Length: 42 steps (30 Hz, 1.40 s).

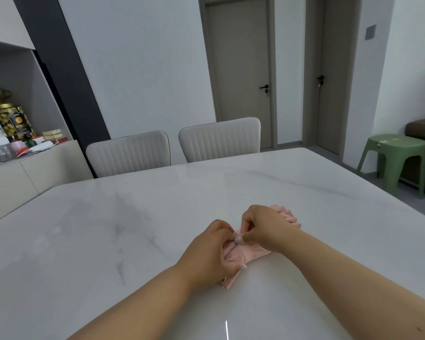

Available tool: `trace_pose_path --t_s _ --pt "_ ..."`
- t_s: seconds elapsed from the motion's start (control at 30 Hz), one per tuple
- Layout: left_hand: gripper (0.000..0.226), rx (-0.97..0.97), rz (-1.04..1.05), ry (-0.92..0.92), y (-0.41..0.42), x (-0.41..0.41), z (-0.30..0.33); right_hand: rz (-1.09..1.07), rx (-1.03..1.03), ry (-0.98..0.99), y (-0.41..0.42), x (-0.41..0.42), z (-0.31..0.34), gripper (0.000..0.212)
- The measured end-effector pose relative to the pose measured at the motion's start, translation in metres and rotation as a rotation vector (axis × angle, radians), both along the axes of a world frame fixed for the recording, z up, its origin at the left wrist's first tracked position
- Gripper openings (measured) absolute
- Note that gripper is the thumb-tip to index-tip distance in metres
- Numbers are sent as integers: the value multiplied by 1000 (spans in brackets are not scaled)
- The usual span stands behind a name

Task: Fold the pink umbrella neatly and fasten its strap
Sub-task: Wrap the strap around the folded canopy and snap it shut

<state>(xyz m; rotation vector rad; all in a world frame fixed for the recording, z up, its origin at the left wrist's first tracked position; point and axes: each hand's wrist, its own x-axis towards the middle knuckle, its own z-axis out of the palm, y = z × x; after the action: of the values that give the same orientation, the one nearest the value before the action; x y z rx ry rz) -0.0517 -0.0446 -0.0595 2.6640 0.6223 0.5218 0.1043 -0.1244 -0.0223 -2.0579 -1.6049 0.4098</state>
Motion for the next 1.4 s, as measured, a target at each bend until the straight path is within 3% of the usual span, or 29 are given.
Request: trace_pose_path --t_s 0.13,0.3,0.4,0.5,0.7,0.83,0.97,1.07,1.2,1.4 --pt "55 -10 35 0 0 0 -1 -11 -31 -3 7 -1 1 33" --pt "85 -51 92 33 -5 0 1 27 160 140 -3 6 -17 17" --pt "88 -51 103 62 -9 0 2 67 264 282 -15 13 -28 20" --pt "92 -37 143 146 -8 2 4 114 304 244 -19 18 -32 16" --pt "56 41 138 270 -7 9 7 89 454 226 -15 10 -36 29" --pt "77 138 82 319 -2 8 0 120 557 172 -14 5 -42 23" --pt "80 187 75 335 -1 9 -6 80 616 147 -13 2 -45 16" --pt "76 147 60 254 -2 7 -7 87 585 154 -12 3 -43 14" --pt "42 46 43 28 -3 -1 -9 54 528 104 -17 5 -38 29" --pt "30 65 44 -29 -1 -1 -16 84 312 -26 -29 -6 -32 16"
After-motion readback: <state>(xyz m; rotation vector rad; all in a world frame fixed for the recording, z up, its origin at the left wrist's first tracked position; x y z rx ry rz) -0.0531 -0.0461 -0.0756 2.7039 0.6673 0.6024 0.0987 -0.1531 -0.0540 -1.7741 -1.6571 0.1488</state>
